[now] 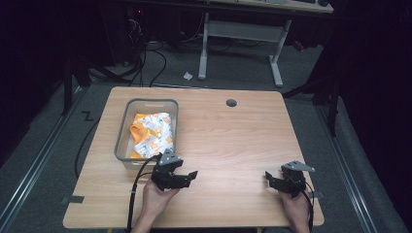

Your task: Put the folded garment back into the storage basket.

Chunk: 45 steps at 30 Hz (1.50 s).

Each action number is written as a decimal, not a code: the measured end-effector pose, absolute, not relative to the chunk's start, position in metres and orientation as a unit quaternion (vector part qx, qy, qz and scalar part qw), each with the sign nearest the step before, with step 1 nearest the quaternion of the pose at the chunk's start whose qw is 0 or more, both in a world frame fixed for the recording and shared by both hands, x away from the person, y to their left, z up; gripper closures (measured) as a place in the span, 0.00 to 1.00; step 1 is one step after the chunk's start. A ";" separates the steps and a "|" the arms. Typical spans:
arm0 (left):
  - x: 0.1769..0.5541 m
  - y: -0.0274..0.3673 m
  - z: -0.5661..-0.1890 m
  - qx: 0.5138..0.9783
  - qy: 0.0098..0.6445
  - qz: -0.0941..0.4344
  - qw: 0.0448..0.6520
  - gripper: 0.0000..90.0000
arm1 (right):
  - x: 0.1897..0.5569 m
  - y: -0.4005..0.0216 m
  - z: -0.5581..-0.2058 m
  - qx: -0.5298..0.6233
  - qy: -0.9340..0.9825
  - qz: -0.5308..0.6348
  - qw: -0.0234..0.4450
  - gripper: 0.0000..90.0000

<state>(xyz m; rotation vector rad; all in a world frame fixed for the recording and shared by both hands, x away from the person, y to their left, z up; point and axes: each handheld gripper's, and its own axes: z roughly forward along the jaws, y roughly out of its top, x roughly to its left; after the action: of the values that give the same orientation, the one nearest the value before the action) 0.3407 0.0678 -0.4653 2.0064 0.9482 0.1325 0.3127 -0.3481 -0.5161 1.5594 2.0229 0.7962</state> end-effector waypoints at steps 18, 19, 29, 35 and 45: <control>0.339 0.050 -0.492 0.827 0.371 0.053 0.419 0.33 | 0.313 -0.348 -0.516 0.567 0.736 0.289 0.231 0.31; 0.339 0.048 -0.494 0.828 0.371 0.054 0.417 0.33 | 0.313 -0.348 -0.516 0.567 0.736 0.289 0.231 0.31; 0.340 0.040 -0.508 0.834 0.377 0.065 0.399 0.34 | 0.313 -0.348 -0.516 0.567 0.736 0.289 0.231 0.31; 0.341 0.038 -0.517 0.837 0.381 0.077 0.384 0.34 | 0.313 -0.348 -0.516 0.567 0.736 0.289 0.231 0.31; 0.341 0.035 -0.523 0.840 0.372 0.137 0.371 0.36 | 0.313 -0.348 -0.516 0.567 0.736 0.289 0.231 0.31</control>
<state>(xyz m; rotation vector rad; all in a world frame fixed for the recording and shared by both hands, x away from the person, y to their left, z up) 0.3405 0.0350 -0.5234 2.1538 0.9527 0.3524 0.3127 -0.3480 -0.5161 1.5597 2.0227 0.7959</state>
